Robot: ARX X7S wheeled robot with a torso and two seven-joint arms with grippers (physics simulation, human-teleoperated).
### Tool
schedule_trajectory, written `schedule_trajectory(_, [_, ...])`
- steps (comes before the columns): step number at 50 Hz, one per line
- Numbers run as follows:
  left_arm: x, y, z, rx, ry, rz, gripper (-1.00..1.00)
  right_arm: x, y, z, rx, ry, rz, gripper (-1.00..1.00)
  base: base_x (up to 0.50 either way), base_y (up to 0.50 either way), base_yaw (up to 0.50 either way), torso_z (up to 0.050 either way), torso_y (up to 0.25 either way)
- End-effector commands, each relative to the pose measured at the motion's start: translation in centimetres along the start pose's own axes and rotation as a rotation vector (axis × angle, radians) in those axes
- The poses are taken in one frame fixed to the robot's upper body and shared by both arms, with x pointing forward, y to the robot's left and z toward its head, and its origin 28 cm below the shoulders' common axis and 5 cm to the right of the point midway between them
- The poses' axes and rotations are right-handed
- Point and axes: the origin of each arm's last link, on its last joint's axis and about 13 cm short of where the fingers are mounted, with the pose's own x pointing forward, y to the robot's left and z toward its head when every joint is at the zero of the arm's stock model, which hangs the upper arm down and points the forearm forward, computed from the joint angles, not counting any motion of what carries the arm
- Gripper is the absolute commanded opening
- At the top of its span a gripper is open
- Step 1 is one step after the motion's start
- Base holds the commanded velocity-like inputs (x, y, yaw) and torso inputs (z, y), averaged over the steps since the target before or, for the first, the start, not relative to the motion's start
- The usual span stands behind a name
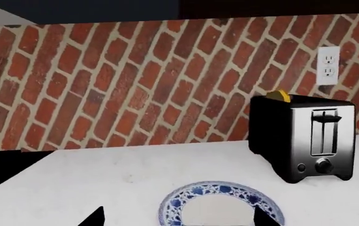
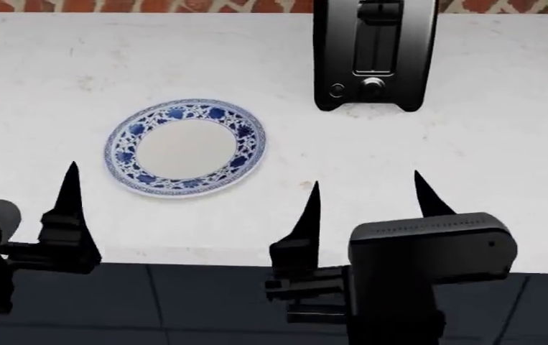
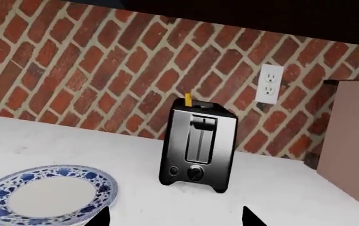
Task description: Place the toasted item on a plate.
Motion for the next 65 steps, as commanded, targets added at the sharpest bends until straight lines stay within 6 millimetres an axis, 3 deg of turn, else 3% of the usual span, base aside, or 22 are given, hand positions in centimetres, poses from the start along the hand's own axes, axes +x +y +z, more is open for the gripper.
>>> schedule_trajectory(1, [3.1,1.4,4.7,0.024,-0.054,0.019,1.0,2.8,-0.9,3.3,-0.014,-0.047,0.032,1.0,0.5,0.17,0.0,0.05,0.051])
schedule_trajectory(7, [3.4,1.8,4.6,0.013,-0.049,0.036,1.0,3.2,-1.0,3.4,-0.015,-0.037,0.02,1.0,0.5,0.05,0.0,0.05,0.051])
schedule_trajectory(18, [5.8,1.9,5.6,0.004,-0.025,0.043,1.0,5.9,-2.4,4.3,0.008,-0.003,-0.021,1.0,0.45,0.05,0.0,0.05,0.052])
schedule_trajectory(25, [6.2,2.1,5.8,-0.008,-0.016,0.05,1.0,6.2,-2.4,4.4,0.042,0.016,0.004,1.0,0.0,0.0,0.0,0.05,0.052])
schedule_trajectory(38, [6.4,1.9,6.1,-0.01,-0.013,0.05,1.0,6.3,-2.7,5.2,0.036,-0.012,0.006,1.0,0.49,0.0,0.0,0.05,0.052])
schedule_trajectory(46, [6.6,1.8,6.4,-0.015,0.014,0.041,1.0,6.7,-3.4,6.7,0.028,-0.024,-0.019,1.0,0.32,0.0,0.0,0.05,0.052])
schedule_trajectory(65, [6.6,1.8,6.4,-0.027,0.029,0.032,1.0,6.5,-2.8,6.5,0.025,-0.012,0.033,1.0,0.22,0.0,0.0,0.05,0.052])
